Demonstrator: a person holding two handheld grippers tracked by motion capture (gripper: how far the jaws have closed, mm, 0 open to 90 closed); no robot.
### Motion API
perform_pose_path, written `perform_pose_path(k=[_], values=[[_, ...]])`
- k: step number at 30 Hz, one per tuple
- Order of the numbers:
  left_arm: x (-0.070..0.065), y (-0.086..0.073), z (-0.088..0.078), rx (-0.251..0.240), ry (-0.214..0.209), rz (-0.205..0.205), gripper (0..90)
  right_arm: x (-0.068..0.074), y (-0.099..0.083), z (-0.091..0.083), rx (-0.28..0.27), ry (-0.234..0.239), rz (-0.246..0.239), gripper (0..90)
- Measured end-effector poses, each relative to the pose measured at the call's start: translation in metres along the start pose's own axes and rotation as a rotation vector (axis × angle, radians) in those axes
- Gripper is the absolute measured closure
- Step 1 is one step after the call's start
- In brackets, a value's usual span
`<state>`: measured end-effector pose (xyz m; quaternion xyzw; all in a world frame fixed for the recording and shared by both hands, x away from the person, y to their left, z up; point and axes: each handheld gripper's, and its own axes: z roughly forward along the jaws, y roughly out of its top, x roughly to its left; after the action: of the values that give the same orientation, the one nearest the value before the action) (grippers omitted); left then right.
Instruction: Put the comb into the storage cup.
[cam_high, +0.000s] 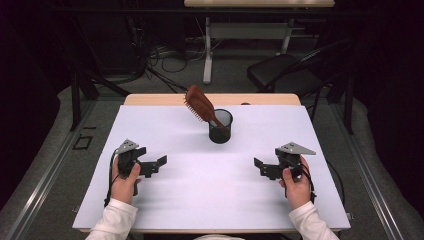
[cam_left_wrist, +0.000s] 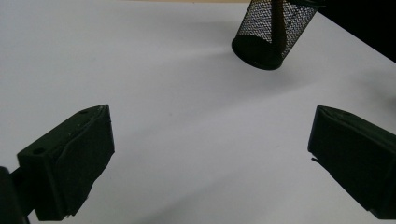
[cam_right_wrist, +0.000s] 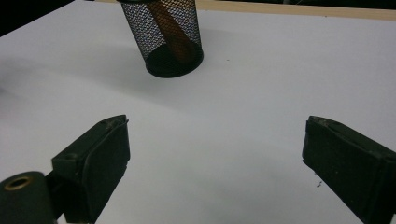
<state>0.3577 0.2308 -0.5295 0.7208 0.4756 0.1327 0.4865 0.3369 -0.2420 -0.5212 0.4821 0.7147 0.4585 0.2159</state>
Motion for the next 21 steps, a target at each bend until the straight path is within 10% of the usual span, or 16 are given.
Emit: perform_pose_path(k=[21], values=[[0.0045, -0.0035, 0.0012, 0.009, 0.011, -0.006, 0.4, -0.0017, -0.0022, 0.0019, 0.004, -0.006, 0.001, 7.3]])
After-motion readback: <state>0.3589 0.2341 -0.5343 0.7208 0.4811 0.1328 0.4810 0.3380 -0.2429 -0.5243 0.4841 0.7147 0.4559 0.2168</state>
